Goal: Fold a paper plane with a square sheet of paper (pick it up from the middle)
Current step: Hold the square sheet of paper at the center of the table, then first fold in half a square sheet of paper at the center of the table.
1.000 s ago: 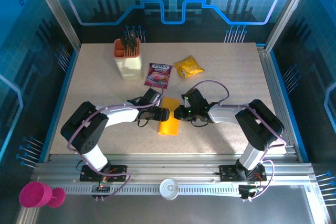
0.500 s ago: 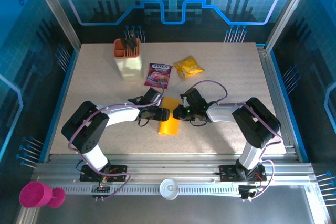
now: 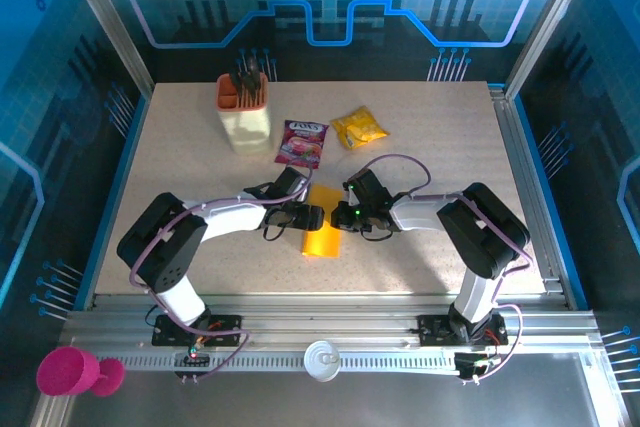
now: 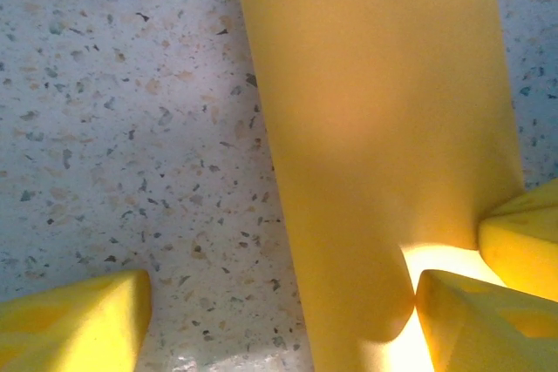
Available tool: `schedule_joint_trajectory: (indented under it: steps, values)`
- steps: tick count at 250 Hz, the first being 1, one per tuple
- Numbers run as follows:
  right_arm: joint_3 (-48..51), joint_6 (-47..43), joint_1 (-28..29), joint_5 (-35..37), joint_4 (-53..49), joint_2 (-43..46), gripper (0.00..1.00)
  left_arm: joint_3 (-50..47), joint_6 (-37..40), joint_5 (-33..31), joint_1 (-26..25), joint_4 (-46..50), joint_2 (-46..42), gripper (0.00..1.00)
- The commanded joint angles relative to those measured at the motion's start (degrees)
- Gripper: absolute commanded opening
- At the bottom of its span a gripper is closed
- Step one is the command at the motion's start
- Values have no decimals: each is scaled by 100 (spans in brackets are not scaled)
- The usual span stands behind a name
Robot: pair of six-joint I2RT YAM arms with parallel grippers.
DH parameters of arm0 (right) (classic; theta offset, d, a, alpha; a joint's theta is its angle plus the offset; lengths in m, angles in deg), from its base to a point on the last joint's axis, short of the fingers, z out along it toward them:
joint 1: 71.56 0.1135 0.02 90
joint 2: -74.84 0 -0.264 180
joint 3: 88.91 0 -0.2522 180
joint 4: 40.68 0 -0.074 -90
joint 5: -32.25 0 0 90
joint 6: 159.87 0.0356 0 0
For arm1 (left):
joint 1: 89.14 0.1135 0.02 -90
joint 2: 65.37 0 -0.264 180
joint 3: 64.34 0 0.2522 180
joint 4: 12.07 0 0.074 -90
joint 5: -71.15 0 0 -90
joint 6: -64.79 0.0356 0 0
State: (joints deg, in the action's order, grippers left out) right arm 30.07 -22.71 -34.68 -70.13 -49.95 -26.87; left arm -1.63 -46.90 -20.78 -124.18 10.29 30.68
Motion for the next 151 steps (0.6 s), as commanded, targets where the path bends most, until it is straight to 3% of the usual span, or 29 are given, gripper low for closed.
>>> schedule_joint_trajectory:
  steps: [1, 36, 72, 101, 151]
  values:
    - [17, 28, 73, 315, -459, -183, 9, 123, -341, 1040, -108, -380, -93, 82]
    - [54, 35, 69, 348, -463, -237, 8, 228, -413, 1112, -41, -231, -478, 85]
    - [85, 43, 65, 373, -459, -267, 8, 285, -377, 1274, -46, -159, -550, 81]
    - [104, 47, 68, 374, -445, -298, 8, 166, -369, 1263, -38, -281, -542, 69]
    - [125, 48, 66, 376, -432, -315, 8, -89, -415, 1380, -37, -642, -495, 38]
